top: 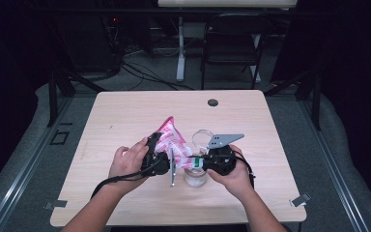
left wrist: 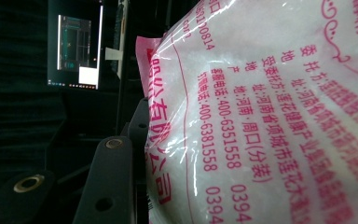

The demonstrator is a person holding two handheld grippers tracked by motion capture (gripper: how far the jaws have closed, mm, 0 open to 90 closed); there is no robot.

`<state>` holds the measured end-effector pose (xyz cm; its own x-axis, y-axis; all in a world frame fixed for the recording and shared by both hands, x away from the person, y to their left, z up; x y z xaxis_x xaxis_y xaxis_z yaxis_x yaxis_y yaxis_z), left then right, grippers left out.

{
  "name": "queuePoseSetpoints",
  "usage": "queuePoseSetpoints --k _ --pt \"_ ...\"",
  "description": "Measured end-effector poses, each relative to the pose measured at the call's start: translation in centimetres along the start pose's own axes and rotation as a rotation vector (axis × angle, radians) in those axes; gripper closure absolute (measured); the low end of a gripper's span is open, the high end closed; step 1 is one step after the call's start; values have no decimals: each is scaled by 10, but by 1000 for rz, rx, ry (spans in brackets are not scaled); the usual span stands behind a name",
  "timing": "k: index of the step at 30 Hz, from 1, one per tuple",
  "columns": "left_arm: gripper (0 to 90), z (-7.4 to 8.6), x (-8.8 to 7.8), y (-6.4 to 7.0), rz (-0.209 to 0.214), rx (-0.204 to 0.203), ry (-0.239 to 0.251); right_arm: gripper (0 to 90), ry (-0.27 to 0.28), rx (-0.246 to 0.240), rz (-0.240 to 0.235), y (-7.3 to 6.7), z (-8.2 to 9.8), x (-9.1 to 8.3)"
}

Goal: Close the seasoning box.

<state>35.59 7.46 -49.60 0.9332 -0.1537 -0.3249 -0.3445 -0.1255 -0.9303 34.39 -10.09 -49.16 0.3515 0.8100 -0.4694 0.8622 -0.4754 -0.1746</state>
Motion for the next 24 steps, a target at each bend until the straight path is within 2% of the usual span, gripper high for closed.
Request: queuePoseSetpoints --k 4,14,24 --pt "588 -1 0 1 -6 8 2 900 -1 13 -4 1 1 0" --pt "589 -4 1 1 1 11 2 900 -7 2 6 2 2 0" --pt "591 -4 0 -2 -11 18 1 900 -16 2 2 2 2 1"
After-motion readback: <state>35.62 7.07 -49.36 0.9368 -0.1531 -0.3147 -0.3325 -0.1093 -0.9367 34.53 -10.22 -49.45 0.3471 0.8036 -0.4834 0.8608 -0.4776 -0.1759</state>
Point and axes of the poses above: each handheld gripper's, and its own axes: x roughly forward along the jaws, z roughly out of its underside, y roughly to its right, the point moved 5 cm from there along x, roughly forward along the jaws, and after that the axes turned 3 degrees about y, right-handed, at the moved point
